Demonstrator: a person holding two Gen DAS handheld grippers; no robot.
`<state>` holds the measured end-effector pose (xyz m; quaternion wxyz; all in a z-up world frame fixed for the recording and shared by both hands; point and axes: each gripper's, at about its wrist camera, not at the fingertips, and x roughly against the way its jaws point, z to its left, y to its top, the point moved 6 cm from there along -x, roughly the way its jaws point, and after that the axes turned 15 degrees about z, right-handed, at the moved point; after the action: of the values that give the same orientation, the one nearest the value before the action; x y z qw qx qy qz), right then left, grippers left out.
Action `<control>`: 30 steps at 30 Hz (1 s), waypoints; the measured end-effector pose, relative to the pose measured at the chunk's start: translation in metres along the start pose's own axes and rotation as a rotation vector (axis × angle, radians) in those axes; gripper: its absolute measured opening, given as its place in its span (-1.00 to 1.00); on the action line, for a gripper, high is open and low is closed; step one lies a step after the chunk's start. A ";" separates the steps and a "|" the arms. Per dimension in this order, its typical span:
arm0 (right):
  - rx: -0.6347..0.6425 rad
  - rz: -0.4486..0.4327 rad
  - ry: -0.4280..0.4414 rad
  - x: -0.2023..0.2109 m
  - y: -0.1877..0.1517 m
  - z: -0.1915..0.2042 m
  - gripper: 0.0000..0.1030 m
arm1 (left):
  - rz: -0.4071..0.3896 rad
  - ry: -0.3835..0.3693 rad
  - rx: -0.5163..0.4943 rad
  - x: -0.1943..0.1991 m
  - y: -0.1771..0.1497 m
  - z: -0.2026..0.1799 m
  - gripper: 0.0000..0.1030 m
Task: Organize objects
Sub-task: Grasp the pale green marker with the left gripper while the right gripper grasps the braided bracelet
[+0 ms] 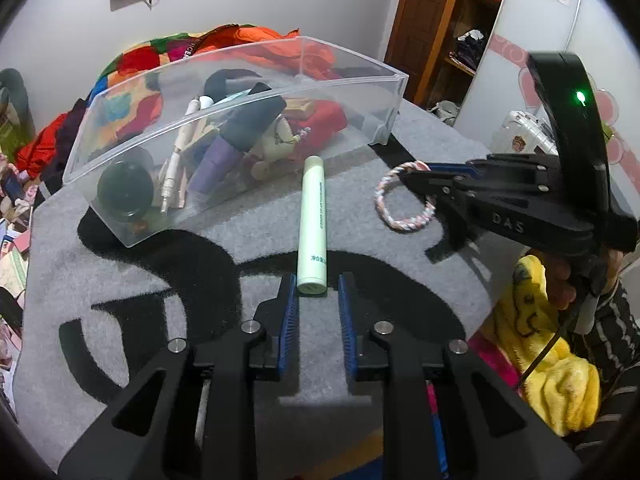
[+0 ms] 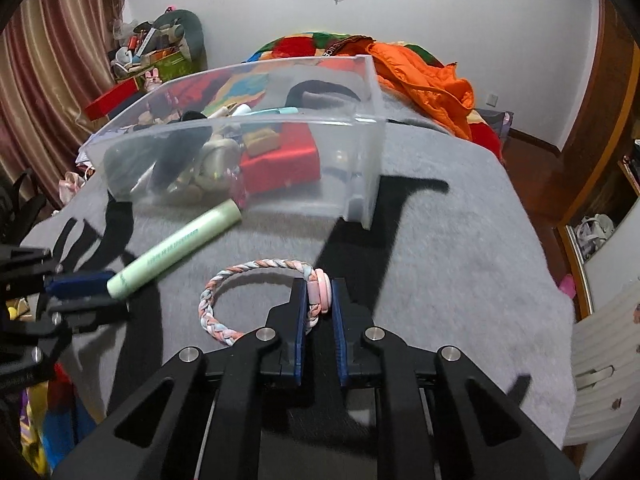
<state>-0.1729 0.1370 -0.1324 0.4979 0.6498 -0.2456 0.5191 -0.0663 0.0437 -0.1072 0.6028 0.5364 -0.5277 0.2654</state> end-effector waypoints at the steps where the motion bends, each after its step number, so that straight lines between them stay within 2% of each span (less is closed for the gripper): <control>1: -0.006 0.001 -0.001 0.002 -0.003 -0.003 -0.79 | -0.004 0.006 0.004 0.001 0.003 0.000 -0.44; 4: -0.016 0.012 -0.002 0.002 -0.005 -0.009 -0.78 | -0.016 0.035 0.006 0.004 0.011 0.001 -0.25; 6: -0.022 0.028 0.005 0.001 -0.007 -0.011 -0.69 | -0.029 0.050 0.003 0.004 0.018 0.002 -0.13; 8: -0.033 0.031 0.005 0.001 -0.007 -0.013 -0.39 | -0.028 0.065 0.007 0.001 0.026 0.006 -0.12; 10: -0.038 0.030 0.040 0.002 -0.007 -0.013 -0.22 | -0.008 0.059 0.017 -0.008 0.035 0.009 -0.12; 13: -0.040 0.022 0.066 0.004 -0.008 -0.011 -0.18 | 0.015 0.058 0.014 -0.020 0.045 0.008 -0.12; 16: -0.026 0.004 0.008 0.003 -0.007 -0.008 -0.18 | 0.029 0.070 -0.001 -0.032 0.053 0.005 -0.20; 18: -0.031 -0.003 -0.018 0.001 -0.005 -0.008 -0.22 | 0.014 0.093 -0.011 -0.034 0.056 0.002 -0.32; 19: -0.028 0.001 -0.014 -0.002 -0.005 -0.008 -0.43 | 0.005 0.115 -0.012 -0.035 0.057 0.001 -0.38; 21: -0.040 0.003 0.015 -0.005 -0.003 -0.009 -0.57 | -0.009 0.139 -0.011 -0.036 0.055 -0.001 -0.56; 22: -0.050 -0.001 0.018 -0.004 -0.002 -0.010 -0.76 | -0.016 0.135 -0.010 -0.035 0.054 -0.002 -0.64; 23: -0.051 -0.003 0.013 -0.003 -0.001 -0.009 -0.79 | -0.017 0.130 -0.010 -0.034 0.052 -0.003 -0.71; 27: -0.051 -0.022 0.021 0.003 -0.001 -0.008 -0.80 | -0.025 0.146 -0.008 -0.028 0.043 -0.004 -0.71; 30: -0.043 -0.045 0.028 0.012 -0.002 -0.004 -0.80 | -0.035 0.141 0.044 -0.020 0.034 0.004 -0.71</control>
<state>-0.1688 0.1434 -0.1222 0.5266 0.6370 -0.2350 0.5115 -0.1038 0.0546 -0.1135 0.6313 0.5385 -0.4684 0.3034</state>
